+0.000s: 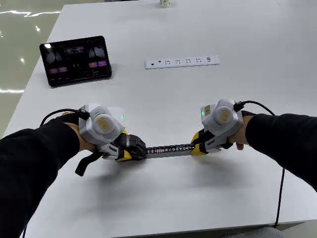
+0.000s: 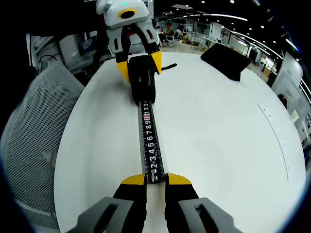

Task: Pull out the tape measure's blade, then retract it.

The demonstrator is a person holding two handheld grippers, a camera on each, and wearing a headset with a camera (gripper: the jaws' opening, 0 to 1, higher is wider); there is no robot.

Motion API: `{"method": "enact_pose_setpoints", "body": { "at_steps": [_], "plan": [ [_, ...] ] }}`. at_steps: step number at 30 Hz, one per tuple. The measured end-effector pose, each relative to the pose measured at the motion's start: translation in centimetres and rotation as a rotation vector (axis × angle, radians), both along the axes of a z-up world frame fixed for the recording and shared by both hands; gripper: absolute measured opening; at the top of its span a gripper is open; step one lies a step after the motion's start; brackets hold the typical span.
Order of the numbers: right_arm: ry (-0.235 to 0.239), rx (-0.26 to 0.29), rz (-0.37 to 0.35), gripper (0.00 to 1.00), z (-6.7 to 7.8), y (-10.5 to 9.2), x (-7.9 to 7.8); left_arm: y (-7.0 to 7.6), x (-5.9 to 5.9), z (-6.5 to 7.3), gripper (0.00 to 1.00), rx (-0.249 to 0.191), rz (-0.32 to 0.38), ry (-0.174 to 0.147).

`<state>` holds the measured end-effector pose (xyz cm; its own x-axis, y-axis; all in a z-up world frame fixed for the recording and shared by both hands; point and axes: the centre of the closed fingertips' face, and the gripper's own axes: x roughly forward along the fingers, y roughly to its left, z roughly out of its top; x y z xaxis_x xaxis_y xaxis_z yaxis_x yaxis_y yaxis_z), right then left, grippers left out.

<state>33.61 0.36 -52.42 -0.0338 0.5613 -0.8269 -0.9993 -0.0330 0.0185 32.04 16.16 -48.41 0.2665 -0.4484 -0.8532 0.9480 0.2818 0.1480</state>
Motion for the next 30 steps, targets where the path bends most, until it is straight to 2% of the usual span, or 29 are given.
{"method": "enact_pose_setpoints", "body": {
  "at_steps": [30],
  "plan": [
    [0.002,-0.019,0.0,0.1,0.1,-1.9,0.2,0.2,-0.2,-0.1,0.3,0.004,0.001,0.001]
  ]
}}
